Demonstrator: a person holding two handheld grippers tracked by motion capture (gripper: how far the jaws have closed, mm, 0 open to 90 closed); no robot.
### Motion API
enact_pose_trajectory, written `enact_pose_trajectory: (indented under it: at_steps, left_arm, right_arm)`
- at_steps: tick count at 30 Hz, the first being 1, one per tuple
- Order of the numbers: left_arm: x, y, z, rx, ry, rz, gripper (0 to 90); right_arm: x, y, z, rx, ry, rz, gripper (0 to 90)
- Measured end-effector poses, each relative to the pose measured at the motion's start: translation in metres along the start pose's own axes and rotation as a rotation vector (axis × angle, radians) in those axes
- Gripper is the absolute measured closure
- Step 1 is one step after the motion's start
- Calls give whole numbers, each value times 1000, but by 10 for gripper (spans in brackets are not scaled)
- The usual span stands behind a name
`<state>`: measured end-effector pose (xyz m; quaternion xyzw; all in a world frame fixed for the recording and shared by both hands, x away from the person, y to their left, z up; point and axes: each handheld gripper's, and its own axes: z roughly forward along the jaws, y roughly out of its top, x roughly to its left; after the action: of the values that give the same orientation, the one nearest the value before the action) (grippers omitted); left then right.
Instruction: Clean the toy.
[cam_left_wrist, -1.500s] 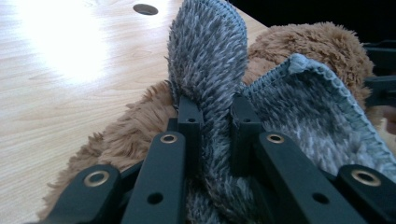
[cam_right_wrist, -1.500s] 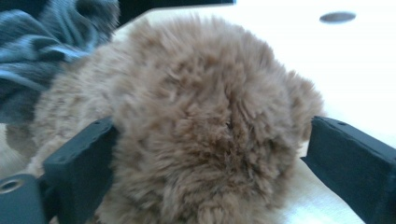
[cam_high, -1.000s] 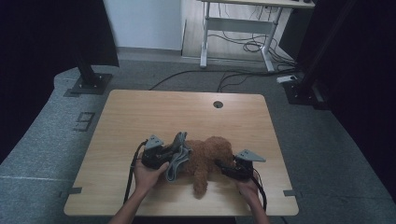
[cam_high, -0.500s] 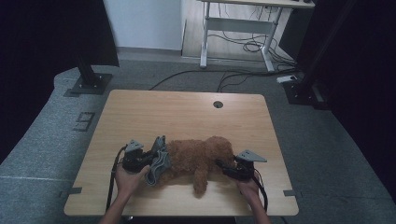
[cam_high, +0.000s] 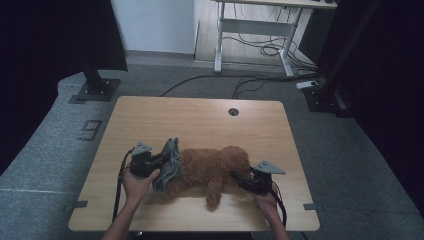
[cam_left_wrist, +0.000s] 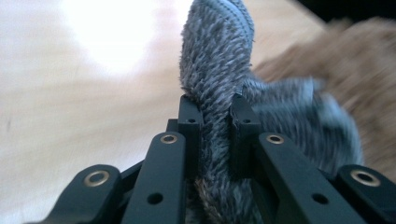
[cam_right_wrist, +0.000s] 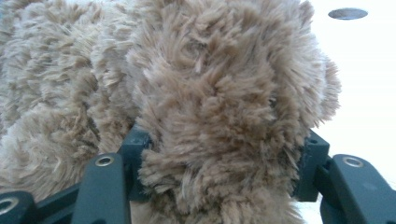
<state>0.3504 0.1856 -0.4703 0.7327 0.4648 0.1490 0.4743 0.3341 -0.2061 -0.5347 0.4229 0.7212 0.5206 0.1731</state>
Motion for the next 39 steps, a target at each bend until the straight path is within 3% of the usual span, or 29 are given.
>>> enact_pose_trajectory:
  at_steps: [1, 2, 3, 4, 5, 7, 8, 9, 11, 12, 14, 16, 19, 23, 26, 30, 32, 34, 38, 39]
  left_arm:
    - [-15, 14, -2, -21, -22, 38, 779]
    - [-15, 14, -2, -21, -22, 38, 778]
    - [-32, 26, -1, -36, -42, 79, 777]
    - [-32, 26, -1, -36, -42, 79, 777]
    - [-49, 37, 3, -48, -59, 121, 776]
    - [-66, 46, 10, -58, -95, 144, 775]
    - [-66, 46, 10, -58, -95, 144, 775]
    - [-79, 50, 18, -47, -106, 170, 775]
    - [-87, 50, 32, -9, -82, 212, 775]
    - [-89, 47, 40, 21, -74, 207, 775]
    - [-87, 38, 54, 66, -53, 208, 775]
    - [-80, 31, 56, 55, -52, 191, 778]
    - [-70, 26, 48, 36, -65, 154, 781]
    - [-57, 20, 35, 23, -32, 146, 780]
    - [-43, 13, 26, 14, -10, 114, 781]
    - [-20, -4, 21, 42, 5, 52, 782]
    - [-16, -9, 21, 64, 27, 58, 783]
    - [-2, -23, 19, 74, 4, 2, 782]
    - [-2, -20, 14, 73, -1, 1, 779]
    - [-5, -12, 11, 67, 0, 15, 779]
  right_arm:
    - [0, 0, 0, -2, -1, 0, 401]
    - [0, 0, 0, -2, -1, 0, 401]
    - [0, 0, 0, 0, -2, -2, 401]
    - [0, 0, 0, 0, -2, -2, 401]
    - [0, 0, 0, 0, -1, -1, 400]
    - [0, 0, 0, -2, 1, 4, 400]
    - [0, 0, 0, -2, 1, 4, 400]
    - [0, 0, 0, -2, 2, 4, 399]
    - [0, 0, -1, -1, 3, 2, 399]
    - [0, 0, -1, -1, 3, 0, 398]
    - [0, -1, -1, 0, 3, 0, 398]
    - [1, -1, -1, 0, 3, -9, 397]
    - [1, 0, -1, 1, 5, -17, 397]
    - [2, 0, -1, 4, 5, -25, 396]
    - [2, 0, -2, 5, 3, -25, 397]
    - [1, 0, -1, 7, 4, -22, 396]
    - [1, 0, -1, 7, 4, -20, 396]
    - [0, -1, -1, 4, 4, -6, 396]
    - [0, -1, -1, 3, 3, -4, 397]
    - [0, -1, -1, 5, 1, -6, 397]
